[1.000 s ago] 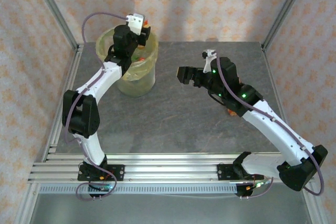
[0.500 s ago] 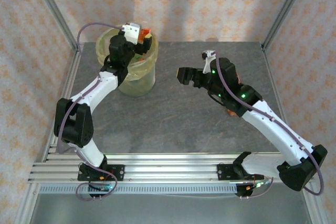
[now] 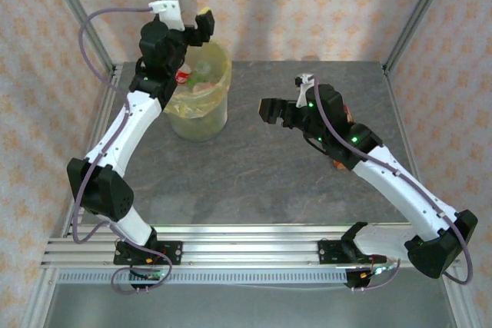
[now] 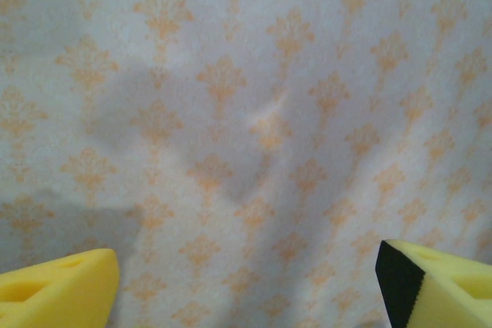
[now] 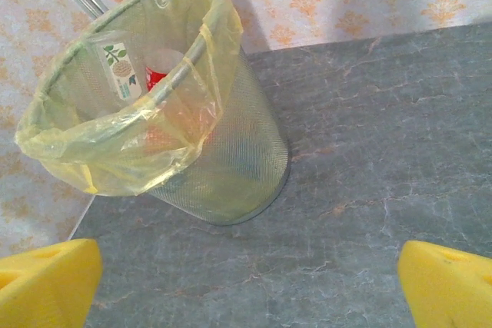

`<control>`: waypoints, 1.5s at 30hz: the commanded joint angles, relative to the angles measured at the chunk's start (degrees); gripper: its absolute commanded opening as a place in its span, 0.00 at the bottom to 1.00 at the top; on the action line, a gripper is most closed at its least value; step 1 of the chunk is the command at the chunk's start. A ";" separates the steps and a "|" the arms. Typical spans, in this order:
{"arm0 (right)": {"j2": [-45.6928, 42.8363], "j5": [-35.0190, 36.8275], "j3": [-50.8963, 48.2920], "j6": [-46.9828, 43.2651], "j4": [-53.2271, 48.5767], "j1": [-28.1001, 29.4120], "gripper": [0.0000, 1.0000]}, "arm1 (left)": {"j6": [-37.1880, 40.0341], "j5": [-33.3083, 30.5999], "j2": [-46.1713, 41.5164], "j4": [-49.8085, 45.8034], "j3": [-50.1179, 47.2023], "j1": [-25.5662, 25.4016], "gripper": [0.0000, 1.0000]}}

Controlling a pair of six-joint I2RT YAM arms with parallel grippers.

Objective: Put the plastic bottles in the bin

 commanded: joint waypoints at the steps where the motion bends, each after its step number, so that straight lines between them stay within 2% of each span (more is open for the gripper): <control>1: 0.23 2.31 1.53 0.74 -2.06 0.30 0.99 | -5.07 1.89 2.48 -9.22 2.30 0.05 0.86; 5: 0.15 5.79 2.40 1.38 -4.45 0.30 0.99 | -4.56 0.15 2.38 -14.24 2.55 -0.42 0.86; 8: 0.15 11.54 3.72 2.95 -8.18 0.30 0.99 | -4.44 -0.94 0.29 -13.94 -0.48 -0.40 0.86; 12: 2.51 24.34 9.86 6.80 -22.43 -0.53 0.99 | -4.22 -4.11 -3.31 -15.22 -3.70 -0.38 0.92; 14: 3.28 25.80 11.86 9.03 -28.90 -2.87 0.99 | -4.26 -5.01 -5.17 -16.37 -4.87 -0.39 0.95; 17: 2.10 23.24 10.42 10.33 -32.81 -8.21 0.99 | -5.17 -5.64 -8.20 -17.31 -6.97 -0.36 1.00; 22: -1.55 13.13 4.20 8.90 -32.85 -19.13 0.99 | -7.67 -7.01 -13.77 -18.69 -10.78 -0.33 1.00; 26: -0.56 9.18 0.62 4.72 -33.96 -23.85 0.99 | -10.61 -7.36 -18.46 -21.03 -13.48 -0.32 1.00; 29: 2.26 8.85 -1.43 2.24 -34.40 -25.32 0.99 | -12.43 -7.22 -22.10 -23.04 -15.67 -0.32 1.00; 38: 12.05 10.74 -3.04 -3.17 -33.57 -26.60 0.99 | -17.09 -13.03 -32.88 -26.42 -23.34 -0.32 1.00; 45: 17.61 10.52 -2.32 -5.39 -32.32 -26.64 1.00 | -17.70 -15.54 -35.22 -26.82 -24.84 -0.28 1.00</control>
